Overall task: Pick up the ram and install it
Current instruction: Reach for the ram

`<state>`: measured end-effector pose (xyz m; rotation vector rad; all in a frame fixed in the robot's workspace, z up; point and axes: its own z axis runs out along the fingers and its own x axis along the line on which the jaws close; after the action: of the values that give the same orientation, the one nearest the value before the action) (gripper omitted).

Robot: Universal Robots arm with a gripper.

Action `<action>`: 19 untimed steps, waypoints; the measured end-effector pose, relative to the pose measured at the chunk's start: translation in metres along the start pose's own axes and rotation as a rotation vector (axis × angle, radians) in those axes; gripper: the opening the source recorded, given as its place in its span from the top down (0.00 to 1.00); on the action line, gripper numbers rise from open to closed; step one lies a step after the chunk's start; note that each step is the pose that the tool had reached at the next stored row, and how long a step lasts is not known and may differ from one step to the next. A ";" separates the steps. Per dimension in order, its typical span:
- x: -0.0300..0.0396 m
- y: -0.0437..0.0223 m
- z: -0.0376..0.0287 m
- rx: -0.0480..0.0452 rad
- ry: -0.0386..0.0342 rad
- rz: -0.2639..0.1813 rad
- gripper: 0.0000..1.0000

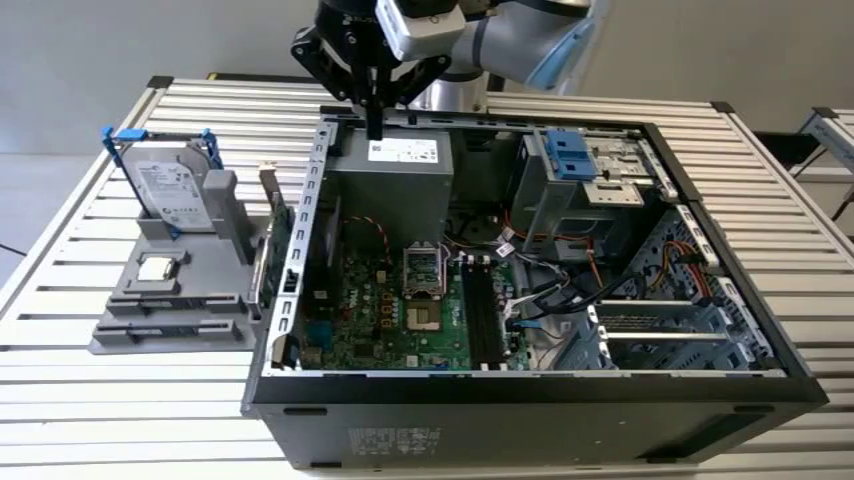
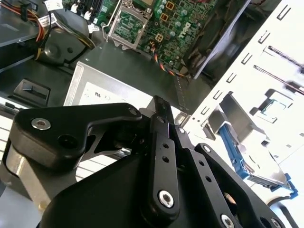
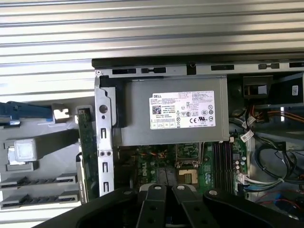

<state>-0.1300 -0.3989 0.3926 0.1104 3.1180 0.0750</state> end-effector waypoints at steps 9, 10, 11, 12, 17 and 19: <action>0.0077 -0.0006 -0.0002 0.0000 0.0000 0.000 1.00; 0.0090 -0.0007 -0.0002 0.0000 0.0000 0.000 1.00; 0.0101 -0.0007 -0.0003 0.0000 0.0001 0.000 1.00; 0.0115 -0.0008 -0.0003 0.0000 0.0001 0.000 1.00; 0.0159 -0.0011 -0.0004 0.0000 0.0001 0.000 1.00; 0.0178 -0.0013 -0.0005 0.0001 0.0001 0.000 1.00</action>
<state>-0.1478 -0.3990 0.3926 0.1104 3.1181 0.0749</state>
